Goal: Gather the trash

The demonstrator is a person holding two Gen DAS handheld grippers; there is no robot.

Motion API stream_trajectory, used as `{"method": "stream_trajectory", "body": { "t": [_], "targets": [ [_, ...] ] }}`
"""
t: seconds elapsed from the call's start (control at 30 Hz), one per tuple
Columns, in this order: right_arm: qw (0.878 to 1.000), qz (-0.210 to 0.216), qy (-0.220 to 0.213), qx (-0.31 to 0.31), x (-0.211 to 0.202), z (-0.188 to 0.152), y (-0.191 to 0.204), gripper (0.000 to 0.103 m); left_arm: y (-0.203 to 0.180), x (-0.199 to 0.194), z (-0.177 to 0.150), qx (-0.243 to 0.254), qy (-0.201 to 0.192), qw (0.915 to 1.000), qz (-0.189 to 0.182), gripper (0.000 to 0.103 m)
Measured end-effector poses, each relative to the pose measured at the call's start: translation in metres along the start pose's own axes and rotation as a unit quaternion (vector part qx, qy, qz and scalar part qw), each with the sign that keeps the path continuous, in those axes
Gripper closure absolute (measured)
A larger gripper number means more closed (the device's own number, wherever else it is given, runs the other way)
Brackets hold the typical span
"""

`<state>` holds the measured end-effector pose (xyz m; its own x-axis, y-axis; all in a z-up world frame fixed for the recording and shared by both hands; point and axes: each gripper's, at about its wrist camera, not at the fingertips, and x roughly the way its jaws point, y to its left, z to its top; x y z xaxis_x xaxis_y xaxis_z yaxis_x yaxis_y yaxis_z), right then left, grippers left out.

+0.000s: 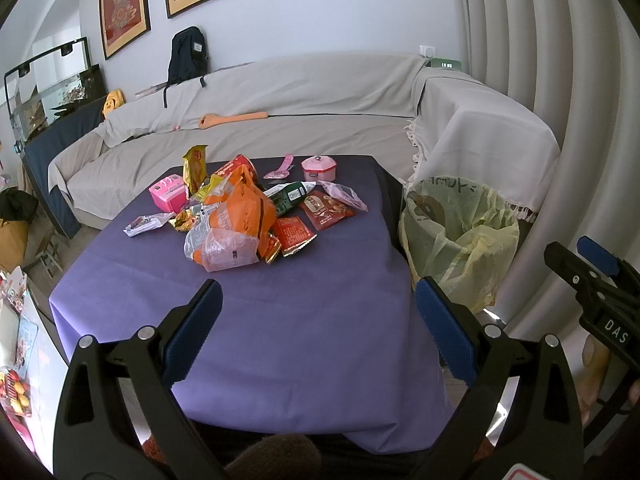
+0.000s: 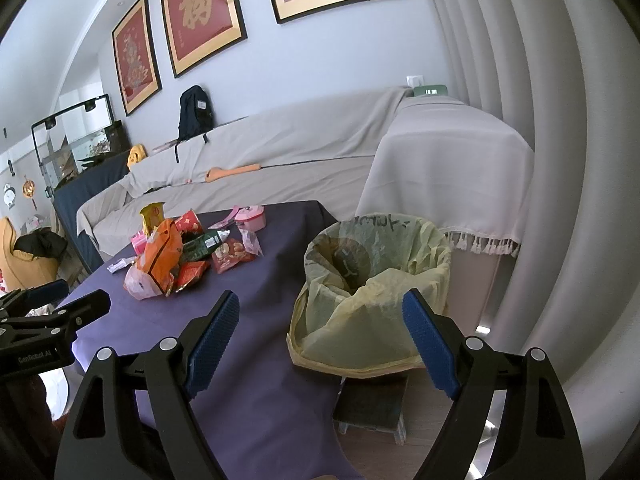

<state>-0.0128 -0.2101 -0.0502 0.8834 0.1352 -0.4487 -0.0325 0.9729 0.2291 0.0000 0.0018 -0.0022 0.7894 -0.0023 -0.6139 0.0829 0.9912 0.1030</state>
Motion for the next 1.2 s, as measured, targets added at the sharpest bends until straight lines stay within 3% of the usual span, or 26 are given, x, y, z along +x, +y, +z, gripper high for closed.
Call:
{"method": "stream_trajectory", "body": {
  "t": [0.33,0.53,0.77,1.0,1.2],
  "targets": [
    [1.0,-0.001,0.001,-0.001,0.001,0.0,0.001,0.023,0.003,0.001,0.0,-0.005,0.002,1.0,-0.001,0.011],
    [1.0,-0.004,0.004,-0.002,0.006,0.001,-0.002,0.023,0.023,0.008,0.006,-0.035,0.004,0.9993,-0.013,0.011],
    [1.0,0.004,0.013,-0.024,0.032,0.016,0.009,0.023,0.07,0.037,0.02,-0.081,0.016,0.9955,-0.045,0.011],
    [0.995,0.035,0.045,-0.077,0.075,0.029,0.053,0.023,0.14,0.081,0.027,-0.118,0.004,0.993,0.009,0.011],
    [0.987,0.053,0.07,-0.133,0.116,0.035,0.103,0.023,0.183,0.109,0.027,-0.137,0.008,0.9905,0.005,0.009]
  ]
}}
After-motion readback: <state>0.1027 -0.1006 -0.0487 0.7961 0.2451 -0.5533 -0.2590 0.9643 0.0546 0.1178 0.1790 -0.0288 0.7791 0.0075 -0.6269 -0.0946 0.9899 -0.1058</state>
